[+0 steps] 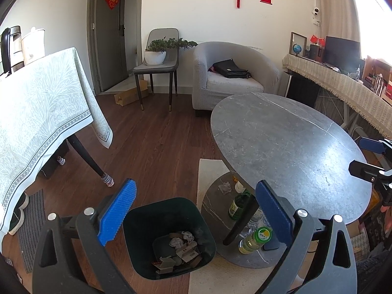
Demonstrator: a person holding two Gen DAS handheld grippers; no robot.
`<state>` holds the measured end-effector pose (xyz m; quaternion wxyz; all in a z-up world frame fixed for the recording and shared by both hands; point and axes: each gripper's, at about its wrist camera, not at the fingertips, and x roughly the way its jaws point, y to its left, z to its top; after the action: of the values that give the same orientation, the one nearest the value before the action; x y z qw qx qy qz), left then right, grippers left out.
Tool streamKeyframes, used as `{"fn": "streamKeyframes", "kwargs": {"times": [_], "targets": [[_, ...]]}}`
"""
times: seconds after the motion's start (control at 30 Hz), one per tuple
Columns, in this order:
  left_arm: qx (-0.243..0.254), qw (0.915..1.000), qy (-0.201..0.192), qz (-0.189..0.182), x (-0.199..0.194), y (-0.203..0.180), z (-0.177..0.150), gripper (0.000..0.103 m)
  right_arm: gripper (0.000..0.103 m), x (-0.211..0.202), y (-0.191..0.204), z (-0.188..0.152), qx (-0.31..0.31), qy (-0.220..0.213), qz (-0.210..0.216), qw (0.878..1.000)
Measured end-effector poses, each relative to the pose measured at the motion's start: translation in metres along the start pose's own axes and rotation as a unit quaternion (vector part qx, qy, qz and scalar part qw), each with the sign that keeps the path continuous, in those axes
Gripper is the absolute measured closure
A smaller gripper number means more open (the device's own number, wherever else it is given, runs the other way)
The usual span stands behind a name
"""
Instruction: Collect trash
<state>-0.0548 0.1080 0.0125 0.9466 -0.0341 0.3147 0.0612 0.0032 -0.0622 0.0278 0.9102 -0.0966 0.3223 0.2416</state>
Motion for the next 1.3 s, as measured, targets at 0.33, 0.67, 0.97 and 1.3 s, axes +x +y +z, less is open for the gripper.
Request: {"fn": "streamKeyframes", "kwargs": {"times": [0.33, 0.67, 0.97, 1.3], "targets": [[0.001, 1.0000, 0.002, -0.002, 0.0008, -0.0017, 0.0006, 0.003, 0.004, -0.0004, 0.0005, 0.0002, -0.004, -0.001, 0.000, 1.000], [-0.004, 1.0000, 0.004, -0.003, 0.0006, 0.0010, 0.0011, 0.003, 0.004, -0.0009, -0.0001, 0.0006, -0.003, -0.002, -0.001, 1.000], [-0.002, 1.0000, 0.003, -0.004, 0.0002, -0.0003, 0.0010, 0.003, 0.004, -0.0009, 0.0002, 0.0007, -0.003, -0.002, -0.001, 1.000], [-0.003, 1.0000, 0.005, -0.005, 0.0008, -0.0016, 0.0006, 0.003, 0.004, -0.0009, -0.0001, 0.0004, -0.004, -0.001, -0.001, 1.000]]}}
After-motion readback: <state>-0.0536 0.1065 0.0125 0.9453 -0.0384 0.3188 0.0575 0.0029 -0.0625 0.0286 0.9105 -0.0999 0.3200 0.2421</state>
